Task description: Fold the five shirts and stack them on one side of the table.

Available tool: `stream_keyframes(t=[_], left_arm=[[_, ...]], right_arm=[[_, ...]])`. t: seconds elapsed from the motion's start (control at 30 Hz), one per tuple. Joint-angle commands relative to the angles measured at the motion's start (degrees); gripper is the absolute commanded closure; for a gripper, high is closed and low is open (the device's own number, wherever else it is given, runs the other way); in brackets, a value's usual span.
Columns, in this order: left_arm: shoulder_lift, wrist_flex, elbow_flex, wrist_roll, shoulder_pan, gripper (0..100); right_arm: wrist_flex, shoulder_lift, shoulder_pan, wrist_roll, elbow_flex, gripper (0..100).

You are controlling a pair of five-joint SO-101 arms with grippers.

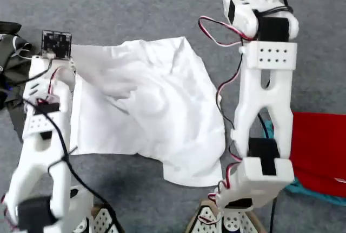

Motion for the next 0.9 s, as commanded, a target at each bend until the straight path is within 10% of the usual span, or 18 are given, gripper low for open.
stream_keyframes(t=[0.0,0.53,0.87], left_arm=[[4.70,4.66,-9.41,4.13,-0.88,98],[12.62,33.93,-19.87,5.45,2.55,98],[12.62,35.78,-20.04,5.45,2.55,98]], right_arm=[[3.60,1.80,-1.10,0.00,-6.99,99.4],[10.46,23.87,-19.74,-16.70,-10.51,82.2],[16.70,29.49,-20.09,-32.26,-10.51,82.2]])
